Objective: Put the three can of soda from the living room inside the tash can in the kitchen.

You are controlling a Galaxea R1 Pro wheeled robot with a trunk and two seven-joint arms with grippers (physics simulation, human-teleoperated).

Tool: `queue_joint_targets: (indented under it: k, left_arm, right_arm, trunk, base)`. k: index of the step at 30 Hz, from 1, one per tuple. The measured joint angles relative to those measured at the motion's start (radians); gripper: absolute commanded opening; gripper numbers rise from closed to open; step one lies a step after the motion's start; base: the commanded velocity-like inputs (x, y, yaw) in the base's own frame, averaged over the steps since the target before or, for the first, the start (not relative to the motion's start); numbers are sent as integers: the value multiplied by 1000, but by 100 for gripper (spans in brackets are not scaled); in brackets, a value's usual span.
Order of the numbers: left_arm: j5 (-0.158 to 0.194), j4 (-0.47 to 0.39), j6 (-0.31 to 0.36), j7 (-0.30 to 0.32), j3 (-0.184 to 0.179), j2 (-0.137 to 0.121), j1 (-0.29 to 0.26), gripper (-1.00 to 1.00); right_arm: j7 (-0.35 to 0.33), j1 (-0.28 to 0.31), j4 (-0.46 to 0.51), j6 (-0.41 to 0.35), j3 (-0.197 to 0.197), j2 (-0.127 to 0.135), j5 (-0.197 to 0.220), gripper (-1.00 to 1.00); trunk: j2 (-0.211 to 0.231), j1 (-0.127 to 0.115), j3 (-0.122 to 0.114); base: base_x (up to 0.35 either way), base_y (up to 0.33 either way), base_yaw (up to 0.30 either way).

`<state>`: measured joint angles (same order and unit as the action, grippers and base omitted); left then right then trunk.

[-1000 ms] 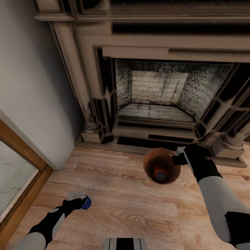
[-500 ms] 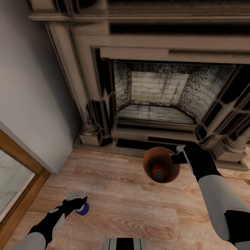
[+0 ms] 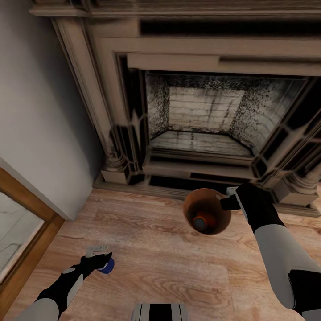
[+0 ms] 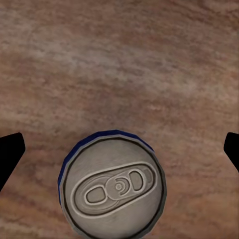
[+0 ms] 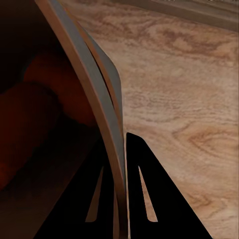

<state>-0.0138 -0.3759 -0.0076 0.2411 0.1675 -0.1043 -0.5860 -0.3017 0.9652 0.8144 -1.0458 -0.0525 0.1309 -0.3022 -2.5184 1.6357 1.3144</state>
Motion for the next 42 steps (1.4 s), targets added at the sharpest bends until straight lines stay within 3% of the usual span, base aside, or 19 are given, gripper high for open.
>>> queue_joint_targets:
  k: [22, 35, 36, 42]
  left_arm:
    - [0, 0, -7, 0, 0, 0, 0, 100]
    - [0, 0, -33, 0, 0, 0, 0, 100]
    - [0, 0, -37, 0, 0, 0, 0, -100]
    - [2, -1, -57, 4, -2, 0, 0, -100]
  right_arm:
    - [0, 59, 0, 0, -1, 3, -1, -100]
    - [0, 83, -1, 0, 0, 3, -1, -100]
    - [0, 83, -1, 0, 0, 3, -1, -100]
    - [0, 84, -2, 0, 0, 3, -1, -100]
  trunk:
    - [-5, 10, 81]
    - [-5, 9, 81]
    - [-5, 9, 81]
    - [-5, 9, 81]
  base:
    - [0, 0, 0]
    - [0, 0, 0]
    - [0, 0, 0]
    - [0, 0, 0]
